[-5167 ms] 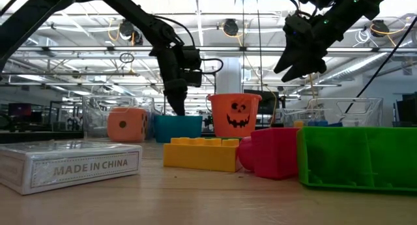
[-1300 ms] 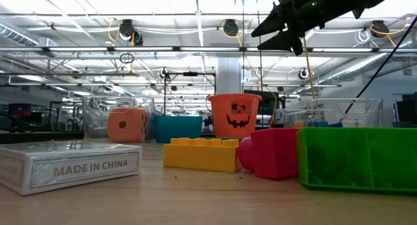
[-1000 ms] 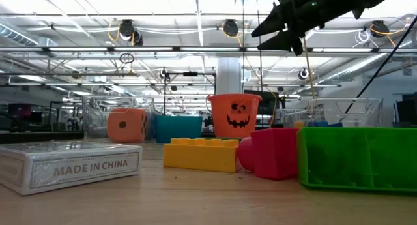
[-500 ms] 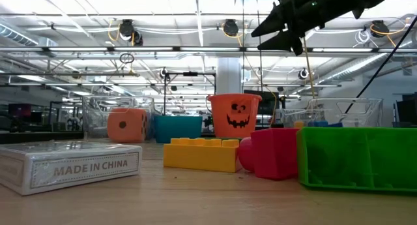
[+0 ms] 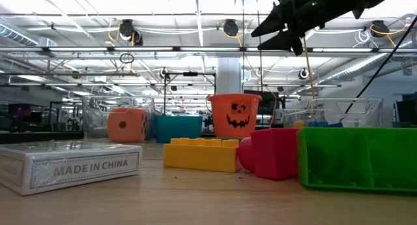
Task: Pick & Place Toys
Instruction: Put the light blue game piece into the right transparent bin
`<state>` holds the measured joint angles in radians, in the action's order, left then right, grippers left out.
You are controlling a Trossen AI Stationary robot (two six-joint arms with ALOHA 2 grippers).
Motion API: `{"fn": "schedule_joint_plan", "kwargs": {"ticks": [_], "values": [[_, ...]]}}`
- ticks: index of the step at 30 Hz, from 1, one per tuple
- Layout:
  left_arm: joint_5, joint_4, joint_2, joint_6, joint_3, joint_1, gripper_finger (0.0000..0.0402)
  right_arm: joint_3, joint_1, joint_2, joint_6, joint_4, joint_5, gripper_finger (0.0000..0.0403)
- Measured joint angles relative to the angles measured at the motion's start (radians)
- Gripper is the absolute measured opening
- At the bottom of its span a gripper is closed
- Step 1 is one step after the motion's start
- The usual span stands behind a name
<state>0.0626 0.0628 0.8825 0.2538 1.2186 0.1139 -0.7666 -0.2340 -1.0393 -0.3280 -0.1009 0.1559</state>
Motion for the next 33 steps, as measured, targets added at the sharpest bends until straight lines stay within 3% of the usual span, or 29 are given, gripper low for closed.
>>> {"fn": "schedule_joint_plan", "kwargs": {"ticks": [10,33], "values": [[-0.212,-0.006,0.006,-0.109,-0.001,0.000,0.0212,0.000,0.000,0.000,0.000,0.000,0.000,0.0238],[-0.199,-0.007,0.046,-0.065,-0.001,0.000,0.0212,0.000,0.000,0.000,-0.001,-0.042,0.000,0.0238]]}}
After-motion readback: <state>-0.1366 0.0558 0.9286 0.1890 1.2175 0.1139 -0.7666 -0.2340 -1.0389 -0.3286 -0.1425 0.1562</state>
